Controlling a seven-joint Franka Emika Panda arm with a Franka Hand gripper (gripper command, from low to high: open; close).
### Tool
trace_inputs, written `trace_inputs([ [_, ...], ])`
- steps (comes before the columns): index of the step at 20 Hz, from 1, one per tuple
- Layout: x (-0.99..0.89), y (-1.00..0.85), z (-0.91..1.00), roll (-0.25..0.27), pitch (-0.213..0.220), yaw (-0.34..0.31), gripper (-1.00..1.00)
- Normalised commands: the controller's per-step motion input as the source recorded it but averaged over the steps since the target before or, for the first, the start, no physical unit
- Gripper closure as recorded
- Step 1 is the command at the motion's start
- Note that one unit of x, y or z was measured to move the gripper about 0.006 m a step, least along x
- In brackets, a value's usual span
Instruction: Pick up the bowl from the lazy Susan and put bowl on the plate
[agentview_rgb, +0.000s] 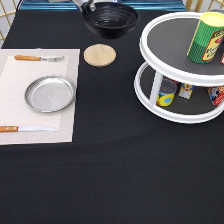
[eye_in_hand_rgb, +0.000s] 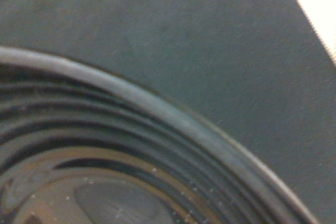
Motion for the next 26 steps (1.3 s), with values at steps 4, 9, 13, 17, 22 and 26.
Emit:
trace_inputs([
  [4,0.12,-0.37,-0.1,0.001,0.0,-0.22,1.0],
  [9,0.08,-0.38,-0.3,0.0,0.0,-0.231,1.0],
  [13,0.05,-0.35,-0.42,0.0,0.0,-0.25,1.0],
  [17,0.01,-0.31,-0.38,0.0,0.0,-0.265,1.0],
  [22,0.0,-0.24,-0.35,0.0,-0.001,-0.292,1.0],
  [26,-0.04,-0.17,-0.23,0.0,-0.028,-0.315,1.0],
])
